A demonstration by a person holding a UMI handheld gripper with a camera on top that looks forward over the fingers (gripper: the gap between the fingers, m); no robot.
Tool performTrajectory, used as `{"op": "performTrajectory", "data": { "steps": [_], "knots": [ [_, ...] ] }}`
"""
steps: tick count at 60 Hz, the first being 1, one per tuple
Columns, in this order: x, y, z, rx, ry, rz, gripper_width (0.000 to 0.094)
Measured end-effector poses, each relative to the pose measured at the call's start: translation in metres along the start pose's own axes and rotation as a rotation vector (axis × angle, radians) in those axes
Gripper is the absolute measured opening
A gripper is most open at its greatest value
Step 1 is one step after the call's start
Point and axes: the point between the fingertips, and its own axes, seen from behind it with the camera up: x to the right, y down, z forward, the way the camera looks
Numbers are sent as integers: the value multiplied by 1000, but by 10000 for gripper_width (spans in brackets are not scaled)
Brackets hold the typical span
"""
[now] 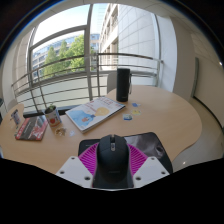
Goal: Arrange mouse
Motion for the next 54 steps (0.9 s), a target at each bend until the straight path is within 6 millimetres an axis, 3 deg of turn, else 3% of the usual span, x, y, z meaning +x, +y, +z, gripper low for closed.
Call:
{"op": "performTrajectory", "data": {
  "steps": [5,7,17,20,24,26,34,45,54],
  "knots": [
    [14,15,10,-53,14,-10,423],
    [23,40,23,-68,14,-15,431],
    [24,68,32,-140,-28,-14,545],
    [23,67,28,-139,-32,-16,635],
    [22,60,17,-125,-33,-38,857],
    [21,57,10,-115,-31,-49,833],
    [17,39,-37,-73,-17,-71,844],
    [13,19,-131,0,13,-90,844],
    [6,20,-210,42,24,-110,845]
  ]
}}
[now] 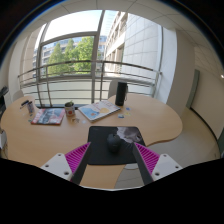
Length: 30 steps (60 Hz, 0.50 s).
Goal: Arrange mouse
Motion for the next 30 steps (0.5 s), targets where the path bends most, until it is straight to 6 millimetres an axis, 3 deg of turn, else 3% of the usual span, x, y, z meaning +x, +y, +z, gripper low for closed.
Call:
{"op": "performTrajectory", "data": {
  "steps": [7,17,30],
  "knots": [
    [-4,6,-51,19,7,-20,844],
    [-7,18,-102,30,2,-31,844],
    [0,25,-130,28,17,-25,844]
  ]
}}
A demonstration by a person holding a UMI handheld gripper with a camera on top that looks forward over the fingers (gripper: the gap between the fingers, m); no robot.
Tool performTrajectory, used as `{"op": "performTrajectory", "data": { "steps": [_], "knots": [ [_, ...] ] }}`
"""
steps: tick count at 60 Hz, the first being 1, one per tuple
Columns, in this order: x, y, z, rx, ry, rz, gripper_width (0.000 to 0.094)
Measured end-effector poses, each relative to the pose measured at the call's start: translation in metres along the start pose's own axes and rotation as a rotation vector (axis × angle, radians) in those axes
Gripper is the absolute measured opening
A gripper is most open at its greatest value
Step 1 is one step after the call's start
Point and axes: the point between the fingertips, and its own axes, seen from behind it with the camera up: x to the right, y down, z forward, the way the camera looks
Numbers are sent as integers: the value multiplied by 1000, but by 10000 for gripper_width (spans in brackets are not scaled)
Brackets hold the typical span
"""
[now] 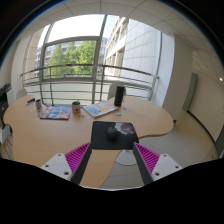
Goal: Arrange mouse
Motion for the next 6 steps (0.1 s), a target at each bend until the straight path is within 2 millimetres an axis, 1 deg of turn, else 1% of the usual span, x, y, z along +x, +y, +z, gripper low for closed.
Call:
{"op": "performTrajectory", "data": {
  "steps": [1,2,6],
  "knots": [
    [0,-1,-1,2,1,-2,842],
    [0,0,3,3,1,-1,843],
    [1,-1,1,5,-2,6,842]
  ]
}}
